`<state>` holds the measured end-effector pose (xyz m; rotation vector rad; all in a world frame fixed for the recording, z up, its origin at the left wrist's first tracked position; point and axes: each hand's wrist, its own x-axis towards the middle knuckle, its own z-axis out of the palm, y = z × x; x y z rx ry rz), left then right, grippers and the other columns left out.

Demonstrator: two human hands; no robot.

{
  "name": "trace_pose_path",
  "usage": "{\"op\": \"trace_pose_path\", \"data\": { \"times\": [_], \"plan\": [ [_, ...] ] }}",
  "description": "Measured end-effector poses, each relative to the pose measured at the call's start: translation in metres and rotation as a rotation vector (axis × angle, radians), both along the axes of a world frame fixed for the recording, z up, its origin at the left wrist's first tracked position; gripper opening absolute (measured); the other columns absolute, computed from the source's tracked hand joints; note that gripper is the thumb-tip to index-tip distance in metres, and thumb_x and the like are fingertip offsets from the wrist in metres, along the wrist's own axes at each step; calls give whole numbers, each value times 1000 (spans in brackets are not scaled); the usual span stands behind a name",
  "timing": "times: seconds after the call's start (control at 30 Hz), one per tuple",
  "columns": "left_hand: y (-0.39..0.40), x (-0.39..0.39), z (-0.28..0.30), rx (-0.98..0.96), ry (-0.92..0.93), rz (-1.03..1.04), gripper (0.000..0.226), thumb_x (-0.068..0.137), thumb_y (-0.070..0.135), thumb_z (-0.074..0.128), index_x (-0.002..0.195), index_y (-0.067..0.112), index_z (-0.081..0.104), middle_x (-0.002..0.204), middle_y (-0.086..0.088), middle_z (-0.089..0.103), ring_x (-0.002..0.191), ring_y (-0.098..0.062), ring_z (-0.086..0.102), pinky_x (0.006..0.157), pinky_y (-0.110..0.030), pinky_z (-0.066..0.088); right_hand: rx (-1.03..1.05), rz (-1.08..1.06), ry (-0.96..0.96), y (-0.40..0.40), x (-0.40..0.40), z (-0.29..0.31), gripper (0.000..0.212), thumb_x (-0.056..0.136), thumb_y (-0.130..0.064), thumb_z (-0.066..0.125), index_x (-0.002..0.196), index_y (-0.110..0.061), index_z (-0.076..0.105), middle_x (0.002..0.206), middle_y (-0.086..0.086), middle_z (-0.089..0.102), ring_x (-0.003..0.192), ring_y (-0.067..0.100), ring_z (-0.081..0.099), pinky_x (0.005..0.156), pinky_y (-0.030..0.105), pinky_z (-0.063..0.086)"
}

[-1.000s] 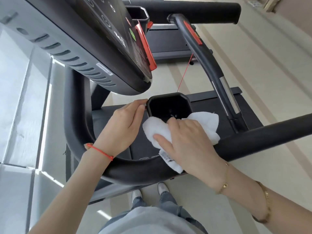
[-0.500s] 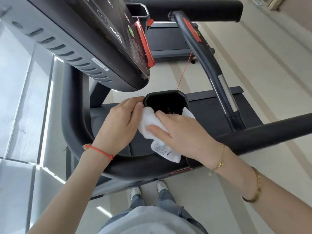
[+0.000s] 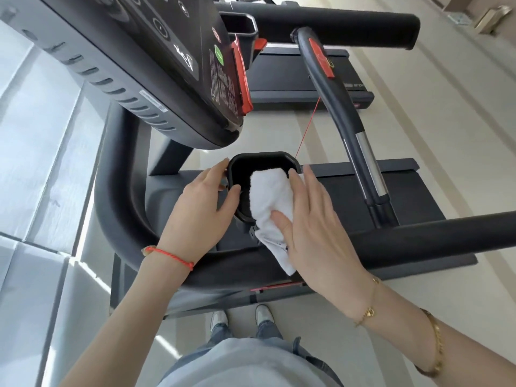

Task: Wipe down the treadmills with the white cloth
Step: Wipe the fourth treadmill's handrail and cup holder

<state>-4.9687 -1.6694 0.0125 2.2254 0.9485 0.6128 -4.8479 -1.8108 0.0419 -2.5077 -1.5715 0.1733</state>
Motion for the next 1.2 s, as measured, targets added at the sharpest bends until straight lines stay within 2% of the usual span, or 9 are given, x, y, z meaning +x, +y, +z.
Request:
{"op": "trace_pose_path", "data": {
  "times": [0.1, 0.17, 0.27, 0.33, 0.43, 0.67, 0.87, 1.0, 1.2],
  "plan": [
    [-4, 0, -1, -9, 9, 16, 54, 96, 31, 52, 147, 17, 41, 126, -3, 61, 111, -17, 60, 96, -34, 49, 60, -11, -123, -8, 9, 4, 72, 93, -49, 20, 148, -3, 33, 152, 22, 32, 131, 35, 44, 105, 41, 41],
    [-4, 0, -3, -15, 4, 29, 55, 96, 32, 51, 148, 18, 40, 124, -2, 61, 112, -16, 59, 98, -33, 48, 69, 0, -213, -14, 20, 6, 68, 89, -42, 36, 144, -2, 40, 145, 25, 41, 122, 39, 50, 98, 46, 45],
    [-5, 2, -3, -8, 10, 40, 56, 96, 34, 49, 148, 18, 39, 119, 0, 61, 109, -14, 59, 95, -29, 47, 43, 22, -133, -6, 35, 6, 66, 94, -47, 29, 151, -12, 27, 150, 16, 31, 128, 33, 39, 104, 42, 36],
    [-5, 2, -3, -4, 16, 41, 56, 95, 34, 48, 149, 19, 38, 118, 0, 61, 108, -14, 58, 95, -29, 47, 69, 21, 89, 4, 40, 0, 67, 96, -48, 24, 154, -18, 13, 154, 9, 21, 135, 25, 25, 110, 33, 27],
    [-7, 2, -3, -7, 15, 32, 57, 96, 33, 48, 150, 19, 36, 117, -1, 61, 108, -16, 58, 97, -31, 47, 87, -16, 382, 23, 46, -10, 69, 100, -38, 37, 154, -17, 0, 153, 3, 12, 140, 20, 17, 101, 22, 18],
    [-10, 1, -4, 7, 46, 44, 56, 98, 34, 47, 151, 21, 34, 109, 1, 60, 102, -17, 59, 91, -30, 47, 107, 130, 246, 77, 73, -5, 70, 100, -27, 49, 152, -4, 9, 153, 14, 22, 139, 27, 27, 110, 25, 22],
    [-13, 3, -6, -34, 54, 91, 61, 98, 38, 46, 153, 22, 26, 116, 2, 63, 106, -15, 60, 90, -25, 45, -12, 208, 520, 51, 94, -13, 79, 96, -36, 54, 153, -19, 3, 158, -5, 12, 130, 12, 28, 97, 23, 24],
    [-14, 4, -7, 14, 60, 107, 49, 98, 32, 48, 144, 15, 43, 109, 0, 68, 102, -17, 61, 81, -13, 37, 10, 381, 338, 81, 103, -7, 64, 97, -34, 52, 150, -16, 21, 151, -1, 29, 129, 14, 36, 90, 20, 25],
    [-15, 6, -5, 66, 72, 93, 44, 98, 30, 48, 141, 19, 44, 102, 0, 68, 94, -18, 62, 81, -29, 48, -57, 629, -70, 122, 105, 1, 49, 95, -46, 48, 132, -14, 43, 125, 2, 57, 104, 26, 57, 77, 35, 40]
  ]
}}
